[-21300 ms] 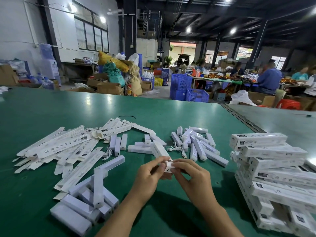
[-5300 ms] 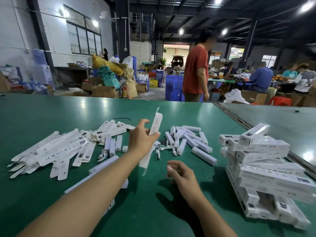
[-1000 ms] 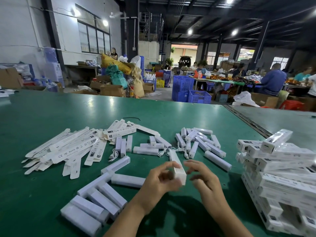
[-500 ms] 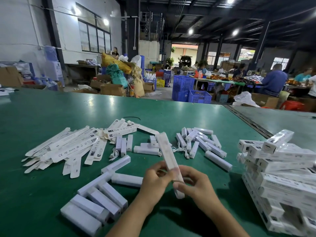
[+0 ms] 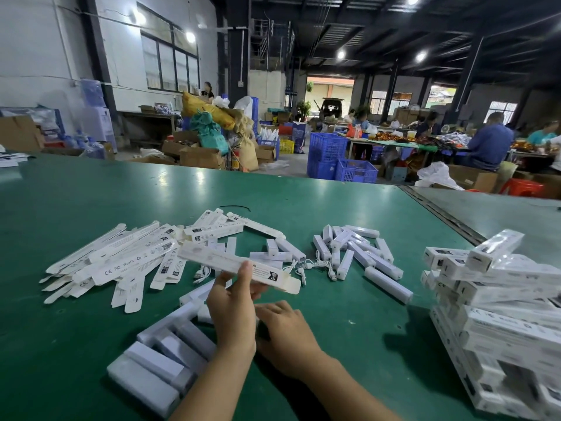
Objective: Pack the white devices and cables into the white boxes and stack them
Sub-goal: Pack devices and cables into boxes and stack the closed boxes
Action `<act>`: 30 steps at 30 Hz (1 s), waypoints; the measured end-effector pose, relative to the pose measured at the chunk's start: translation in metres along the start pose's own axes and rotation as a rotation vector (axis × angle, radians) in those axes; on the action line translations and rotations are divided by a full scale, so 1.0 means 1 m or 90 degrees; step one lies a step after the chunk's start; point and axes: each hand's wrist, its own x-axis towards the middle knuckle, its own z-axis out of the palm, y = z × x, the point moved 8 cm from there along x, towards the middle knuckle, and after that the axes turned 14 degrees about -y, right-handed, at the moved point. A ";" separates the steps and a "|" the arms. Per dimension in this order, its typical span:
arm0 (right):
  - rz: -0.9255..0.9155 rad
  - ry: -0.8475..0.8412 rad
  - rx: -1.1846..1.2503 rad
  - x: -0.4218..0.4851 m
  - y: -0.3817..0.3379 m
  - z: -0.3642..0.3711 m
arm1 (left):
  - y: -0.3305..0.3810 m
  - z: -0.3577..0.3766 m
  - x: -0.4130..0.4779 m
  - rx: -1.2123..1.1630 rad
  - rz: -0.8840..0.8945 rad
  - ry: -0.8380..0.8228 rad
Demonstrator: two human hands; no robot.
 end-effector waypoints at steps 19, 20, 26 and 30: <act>0.202 0.435 0.340 -0.071 0.085 -0.069 | 0.012 -0.027 0.003 0.068 0.073 0.129; 0.181 0.441 0.345 -0.072 0.082 -0.071 | 0.012 -0.027 0.003 0.069 0.068 0.130; 0.087 0.382 0.366 -0.068 0.069 -0.070 | 0.013 -0.026 0.005 0.070 0.059 0.117; 0.062 0.357 0.390 -0.066 0.069 -0.068 | 0.012 -0.025 0.005 0.057 0.058 0.104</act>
